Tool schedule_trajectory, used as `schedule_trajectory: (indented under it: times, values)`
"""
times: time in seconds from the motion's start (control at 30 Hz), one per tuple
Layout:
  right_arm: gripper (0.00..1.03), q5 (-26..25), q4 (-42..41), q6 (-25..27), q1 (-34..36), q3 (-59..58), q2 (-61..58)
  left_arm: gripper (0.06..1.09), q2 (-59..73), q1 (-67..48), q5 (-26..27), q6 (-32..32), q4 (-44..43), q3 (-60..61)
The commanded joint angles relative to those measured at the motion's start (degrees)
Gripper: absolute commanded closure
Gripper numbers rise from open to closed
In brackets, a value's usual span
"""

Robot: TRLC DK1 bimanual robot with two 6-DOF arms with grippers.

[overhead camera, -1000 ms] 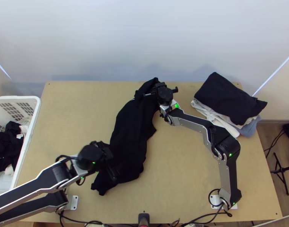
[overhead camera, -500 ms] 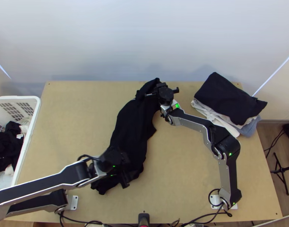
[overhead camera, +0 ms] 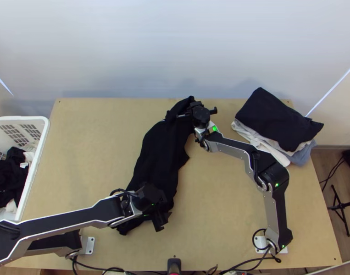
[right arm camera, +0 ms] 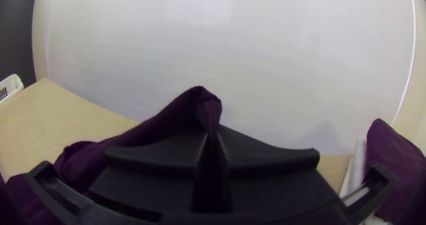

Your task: Fold the t-shirt

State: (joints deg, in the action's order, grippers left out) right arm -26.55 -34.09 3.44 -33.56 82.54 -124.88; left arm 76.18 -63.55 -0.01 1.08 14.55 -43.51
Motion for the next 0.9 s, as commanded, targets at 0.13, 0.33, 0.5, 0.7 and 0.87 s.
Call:
schedule_trajectory:
  times: [0.13,0.33,0.5,0.7,0.87]
  values:
    - [1.0,-0.5,0.0,0.0,-0.4,-0.2,0.7,0.56,2.9,-0.4,-1.0,-0.5,-5.1,1.8]
    - [1.0,-1.0,0.0,-0.1,-0.4,-0.9,1.6,0.9,4.1,0.5,-2.5,-3.2,-10.4,2.4]
    - [1.0,-1.1,0.0,-0.2,-0.4,-1.1,2.1,1.05,3.8,1.4,-3.9,-5.7,-12.1,2.5]
    - [1.0,-1.1,0.0,-0.4,-0.3,-1.9,2.4,1.05,-2.2,9.0,-3.9,-6.7,-8.7,-0.1]
    - [1.0,-1.1,0.0,-0.5,-0.1,-2.3,2.6,1.05,-6.1,17.8,-2.0,-6.5,-5.4,-0.5]
